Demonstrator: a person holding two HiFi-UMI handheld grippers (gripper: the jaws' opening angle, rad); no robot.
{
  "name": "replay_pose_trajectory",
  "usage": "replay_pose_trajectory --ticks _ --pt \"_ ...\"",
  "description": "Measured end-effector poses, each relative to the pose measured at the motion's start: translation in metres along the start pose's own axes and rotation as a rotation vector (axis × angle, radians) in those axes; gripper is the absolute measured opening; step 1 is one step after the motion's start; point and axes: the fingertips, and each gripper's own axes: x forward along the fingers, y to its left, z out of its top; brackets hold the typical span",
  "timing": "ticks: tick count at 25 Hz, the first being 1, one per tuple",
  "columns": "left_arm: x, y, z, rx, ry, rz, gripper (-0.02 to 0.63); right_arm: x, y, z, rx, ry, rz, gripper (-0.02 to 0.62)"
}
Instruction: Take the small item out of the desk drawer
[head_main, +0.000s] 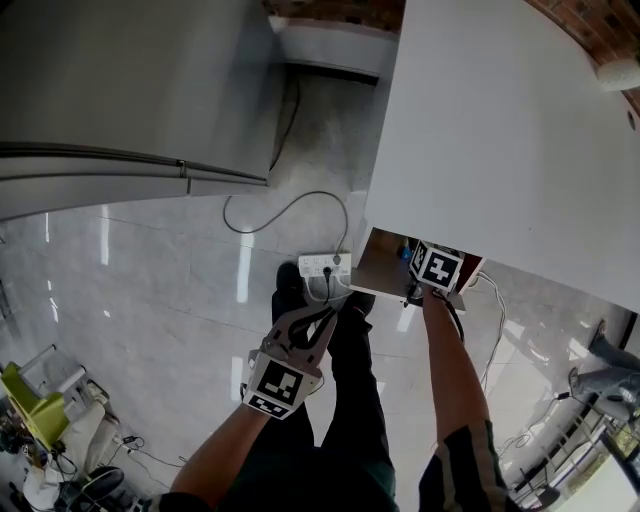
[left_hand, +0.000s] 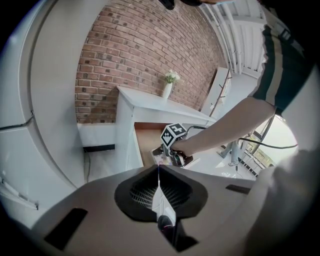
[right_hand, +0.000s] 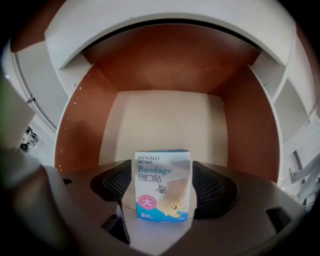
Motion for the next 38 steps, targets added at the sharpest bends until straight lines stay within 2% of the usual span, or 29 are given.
replay_pose_trajectory --ticks 7,11,14,15,16,18,19,20,21,23,24,25,31,38 --pt "0.002 0.009 -0.001 -0.022 -0.004 0.028 0.021 0.016 0.001 -0.015 0.029 0.073 -0.013 0.365" --pt "0.003 0.012 0.003 -0.03 -0.011 0.038 0.021 0.019 0.009 0.002 0.006 0.017 0.008 0.37" --pt "0.003 0.014 0.003 -0.031 -0.01 0.044 0.021 0.027 0.015 0.032 -0.068 -0.125 0.055 0.37" --pt "0.003 0.014 0.002 -0.032 -0.01 0.045 0.021 0.023 0.013 0.033 -0.081 -0.118 0.044 0.37" --pt "0.003 0.014 0.002 -0.032 -0.01 0.045 0.021 0.01 0.007 0.017 -0.065 -0.02 -0.005 0.37" --pt "0.002 0.013 0.003 -0.03 -0.009 0.044 0.021 -0.034 -0.019 -0.055 0.047 0.399 -0.198 0.37" --pt "0.002 0.012 0.004 -0.029 -0.009 0.043 0.021 -0.049 -0.03 -0.084 0.097 0.559 -0.275 0.37" --pt "0.002 0.011 0.005 -0.027 -0.011 0.042 0.021 -0.05 -0.034 -0.091 0.118 0.587 -0.29 0.37" --pt "0.002 0.011 0.006 -0.026 -0.013 0.043 0.021 -0.037 -0.029 -0.079 0.117 0.491 -0.238 0.37" --pt "0.0 0.01 0.009 -0.024 -0.017 0.045 0.021 -0.001 -0.008 -0.03 0.083 0.17 -0.067 0.37" --pt "-0.002 0.009 0.01 -0.025 -0.02 0.045 0.021 0.005 -0.001 -0.012 0.06 0.061 -0.02 0.37" --pt "-0.002 0.007 0.012 -0.025 -0.024 0.045 0.021 0.003 0.001 -0.001 0.039 0.002 -0.007 0.37" --pt "-0.003 0.001 0.023 -0.017 -0.044 0.04 0.021 -0.03 0.004 0.009 0.043 -0.08 -0.01 0.37" --pt "-0.012 -0.008 0.044 -0.006 -0.065 0.028 0.021 -0.073 0.011 0.005 0.094 -0.11 0.01 0.37"
